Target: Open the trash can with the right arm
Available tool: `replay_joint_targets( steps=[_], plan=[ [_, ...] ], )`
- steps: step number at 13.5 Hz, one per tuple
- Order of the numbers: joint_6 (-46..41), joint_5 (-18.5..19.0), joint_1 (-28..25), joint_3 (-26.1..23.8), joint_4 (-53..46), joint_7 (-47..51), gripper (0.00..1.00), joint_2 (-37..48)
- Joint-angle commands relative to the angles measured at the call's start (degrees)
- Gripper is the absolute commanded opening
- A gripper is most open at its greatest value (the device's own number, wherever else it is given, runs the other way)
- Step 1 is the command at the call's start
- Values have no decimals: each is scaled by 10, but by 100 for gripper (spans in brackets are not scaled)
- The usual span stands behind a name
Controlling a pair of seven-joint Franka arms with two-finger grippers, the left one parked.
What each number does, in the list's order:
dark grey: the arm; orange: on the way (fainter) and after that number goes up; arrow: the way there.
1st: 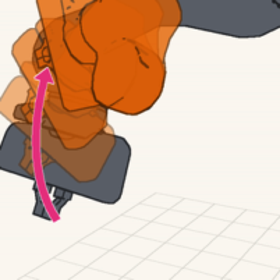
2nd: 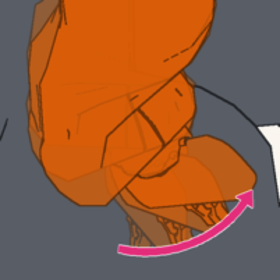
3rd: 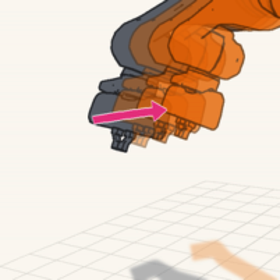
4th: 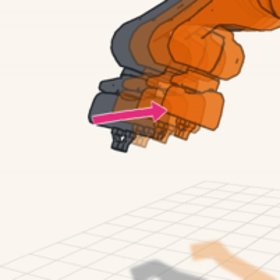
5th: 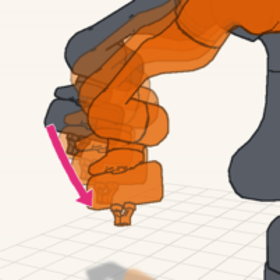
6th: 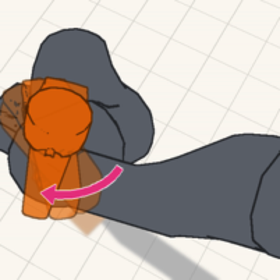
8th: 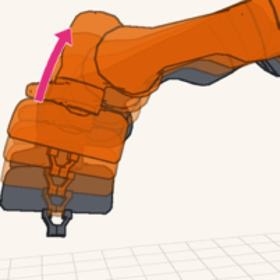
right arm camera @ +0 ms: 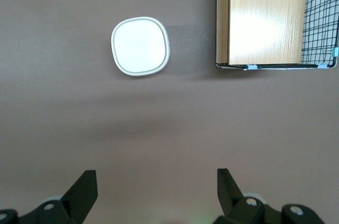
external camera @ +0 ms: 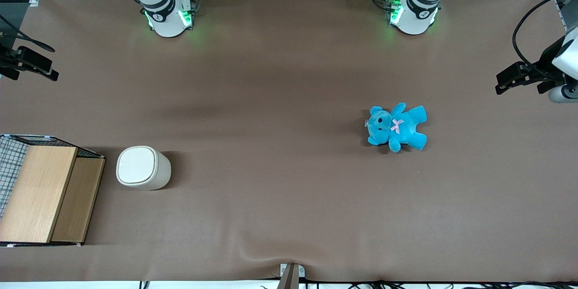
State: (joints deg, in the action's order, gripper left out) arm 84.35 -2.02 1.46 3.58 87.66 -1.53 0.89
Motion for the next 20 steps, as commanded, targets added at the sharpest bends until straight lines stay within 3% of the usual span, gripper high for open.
replay_joint_targets(
  steps=[1, 16, 20],
  plan=[
    [-6, 3, 7, -6, -7, 2, 100, -4],
    [37, -3, 3, -5, -3, -8, 100, -80],
    [65, 0, -1, -6, -3, -8, 55, -116]
  ],
)
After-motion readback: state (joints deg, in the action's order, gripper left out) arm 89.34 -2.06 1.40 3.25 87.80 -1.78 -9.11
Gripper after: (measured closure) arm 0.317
